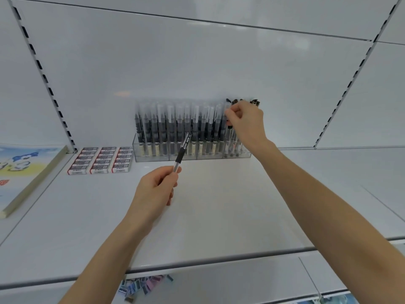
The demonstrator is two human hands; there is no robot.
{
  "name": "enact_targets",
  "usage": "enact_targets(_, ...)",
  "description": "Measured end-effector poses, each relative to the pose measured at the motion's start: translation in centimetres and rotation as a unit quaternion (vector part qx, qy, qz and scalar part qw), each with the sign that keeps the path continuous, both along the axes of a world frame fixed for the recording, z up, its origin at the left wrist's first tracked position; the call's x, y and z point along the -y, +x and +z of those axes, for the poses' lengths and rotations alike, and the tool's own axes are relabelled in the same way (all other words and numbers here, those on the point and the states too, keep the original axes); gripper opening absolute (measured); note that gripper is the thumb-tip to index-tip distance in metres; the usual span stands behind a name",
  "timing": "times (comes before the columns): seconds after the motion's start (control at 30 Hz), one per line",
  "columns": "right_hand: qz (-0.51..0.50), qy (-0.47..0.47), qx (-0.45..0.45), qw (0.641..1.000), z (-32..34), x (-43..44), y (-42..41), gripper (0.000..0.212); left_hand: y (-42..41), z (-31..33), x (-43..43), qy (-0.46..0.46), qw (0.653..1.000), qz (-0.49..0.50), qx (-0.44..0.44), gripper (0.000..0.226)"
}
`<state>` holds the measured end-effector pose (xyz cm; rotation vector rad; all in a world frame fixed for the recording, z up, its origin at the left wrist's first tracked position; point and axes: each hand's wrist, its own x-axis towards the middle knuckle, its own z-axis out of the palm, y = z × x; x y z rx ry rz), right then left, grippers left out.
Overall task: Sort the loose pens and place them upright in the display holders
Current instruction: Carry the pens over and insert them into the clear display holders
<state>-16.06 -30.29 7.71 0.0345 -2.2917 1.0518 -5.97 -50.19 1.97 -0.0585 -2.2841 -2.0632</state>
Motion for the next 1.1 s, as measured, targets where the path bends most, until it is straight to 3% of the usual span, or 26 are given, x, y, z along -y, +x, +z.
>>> enact_targets(0.23, -0.006, -0.008, 0.052, 0.999, -0.1, -0.4, 1.4, 0.016, 0.4, 0.4, -0.3, 0.003, 0.999, -0.021, -0.029, 0.019)
enact_targets(0.33, 0.035, -0.146, 0.047, 0.988, -0.4, -0.5, 4.6, 0.012, 0.4, 0.8, -1.1, 0.018, 0.999, -0.032, -0.04, 0.021)
enact_targets(0.4, 0.104, -0.214, 0.093, 0.967, -0.8, -0.2, 7.0, 0.011, 0.4, 0.8, -2.0, 0.02, 0.997, -0.051, -0.047, 0.021)
enact_targets(0.5, 0.165, -0.239, 0.147, 0.946, -1.7, 0.0, 9.3, 0.009, 0.6, 0.6, -3.9, 0.0, 0.994, -0.091, -0.065, 0.021)
enact_targets(0.63, 0.16, -0.294, 0.135, 0.933, -2.4, -1.6, 9.9, 0.008, 0.8, 0.1, -6.4, -0.04, 0.988, -0.123, -0.079, 0.02)
enact_targets(0.77, 0.154, -0.345, 0.117, 0.918, -1.6, -4.7, 9.1, 0.006, 0.2, -0.9, -7.9, -0.233, 0.958, -0.115, -0.124, 0.022)
enact_targets(0.87, 0.136, -0.359, 0.077, 0.92, -0.4, -8.1, 7.9, 0.006, 0.0, -2.0, -8.9, -0.421, 0.891, -0.115, -0.126, 0.047)
enact_targets(0.97, 0.122, -0.328, 0.046, 0.936, 0.6, -11.0, 6.3, 0.007, 0.2, -2.7, -9.7, -0.497, 0.854, -0.098, -0.118, 0.088)
enact_targets(1.1, 0.111, -0.277, -0.011, 0.954, 1.7, -12.8, 3.8, 0.011, 0.1, -4.0, -10.2, -0.542, 0.828, -0.057, -0.131, 0.063)
